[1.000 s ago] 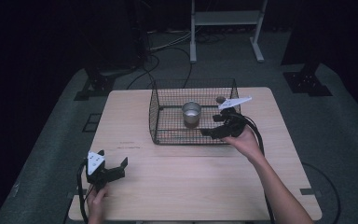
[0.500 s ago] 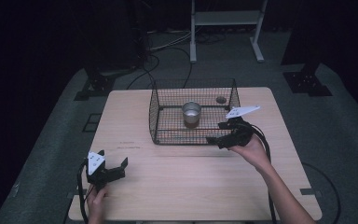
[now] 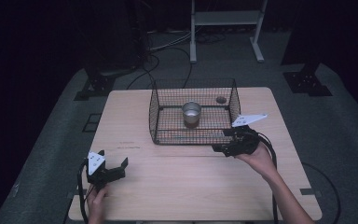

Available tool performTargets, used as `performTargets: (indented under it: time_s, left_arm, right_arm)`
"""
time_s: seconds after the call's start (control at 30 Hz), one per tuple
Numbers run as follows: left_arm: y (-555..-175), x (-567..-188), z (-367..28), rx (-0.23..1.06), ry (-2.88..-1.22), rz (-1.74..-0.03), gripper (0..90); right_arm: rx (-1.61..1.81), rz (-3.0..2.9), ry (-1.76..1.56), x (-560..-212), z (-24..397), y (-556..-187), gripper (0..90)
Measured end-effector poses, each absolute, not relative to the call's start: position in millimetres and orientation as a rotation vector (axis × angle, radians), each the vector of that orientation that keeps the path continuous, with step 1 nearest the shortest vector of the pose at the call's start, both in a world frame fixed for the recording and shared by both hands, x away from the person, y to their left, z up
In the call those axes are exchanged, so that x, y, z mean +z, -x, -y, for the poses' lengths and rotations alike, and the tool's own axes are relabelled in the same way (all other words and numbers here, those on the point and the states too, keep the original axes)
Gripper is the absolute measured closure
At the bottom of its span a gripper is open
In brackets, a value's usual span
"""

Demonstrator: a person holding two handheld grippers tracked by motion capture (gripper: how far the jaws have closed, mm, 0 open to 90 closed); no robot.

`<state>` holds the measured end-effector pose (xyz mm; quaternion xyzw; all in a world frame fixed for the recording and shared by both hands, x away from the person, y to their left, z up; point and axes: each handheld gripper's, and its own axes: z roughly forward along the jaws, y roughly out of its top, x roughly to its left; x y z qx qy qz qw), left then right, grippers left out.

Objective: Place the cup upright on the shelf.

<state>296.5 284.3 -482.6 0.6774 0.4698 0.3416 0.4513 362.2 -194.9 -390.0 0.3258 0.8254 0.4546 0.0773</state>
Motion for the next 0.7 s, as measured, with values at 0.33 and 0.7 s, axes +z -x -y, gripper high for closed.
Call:
performTargets:
  time_s: [0.33,0.7]
  left_arm:
    - [-296,-483,-284,0.846,-1.678,-1.161,0.0]
    - [-296,-483,-284,0.847,-1.680,-1.161,0.0]
  right_arm:
    - [1.371,-2.492,-0.953,-399,198,-353,18.2]
    - [1.366,-2.505,-0.944,-409,205,-339,18.3]
